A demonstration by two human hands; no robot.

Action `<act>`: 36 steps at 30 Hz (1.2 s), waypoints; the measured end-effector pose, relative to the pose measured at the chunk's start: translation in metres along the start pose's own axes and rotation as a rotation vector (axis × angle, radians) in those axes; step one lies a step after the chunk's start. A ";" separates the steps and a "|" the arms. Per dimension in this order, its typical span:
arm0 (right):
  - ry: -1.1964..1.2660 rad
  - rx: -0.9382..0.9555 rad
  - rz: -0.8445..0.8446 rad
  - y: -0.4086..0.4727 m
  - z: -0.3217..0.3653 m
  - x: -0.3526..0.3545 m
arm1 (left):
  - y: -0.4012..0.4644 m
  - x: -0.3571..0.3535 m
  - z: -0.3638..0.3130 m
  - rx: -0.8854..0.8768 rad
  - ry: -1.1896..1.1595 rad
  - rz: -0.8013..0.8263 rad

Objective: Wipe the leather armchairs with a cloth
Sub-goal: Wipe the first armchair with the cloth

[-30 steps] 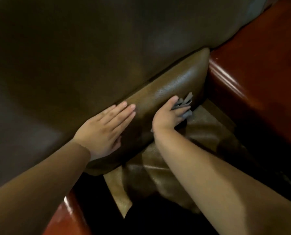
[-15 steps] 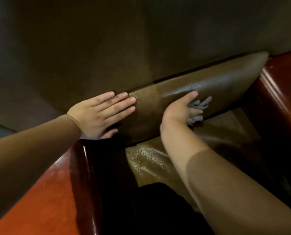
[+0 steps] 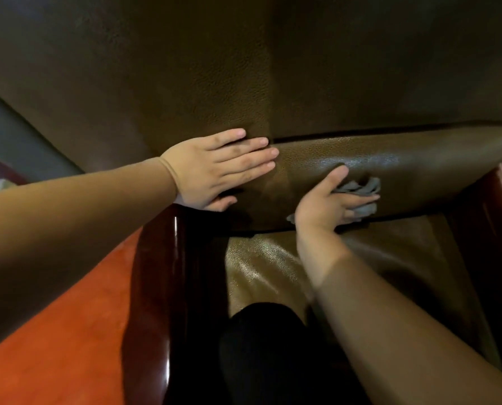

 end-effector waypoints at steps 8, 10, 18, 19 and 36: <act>0.003 -0.055 0.227 -0.116 -0.055 -0.091 | -0.074 -0.027 0.006 0.044 -0.087 0.058; 0.032 -0.188 0.381 -0.139 -0.070 -0.113 | -0.071 -0.027 0.007 0.033 -0.080 0.061; 0.062 -0.266 0.142 -0.058 -0.050 -0.064 | -0.073 -0.026 0.007 0.037 -0.084 0.041; 0.058 -0.271 0.115 -0.049 -0.044 -0.059 | -0.073 -0.026 0.008 0.038 -0.089 0.042; 0.180 -0.309 0.088 -0.031 0.025 -0.028 | -0.071 -0.018 0.005 0.073 -0.090 0.058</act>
Point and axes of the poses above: each hand's wrist, its own y-axis towards the middle knuckle, its own x-axis out of the back of the hand, z = x × y, the point moved 3 cm from there along y, towards the middle knuckle, and after that the axes turned 9 degrees about z, right-handed, at the moved point
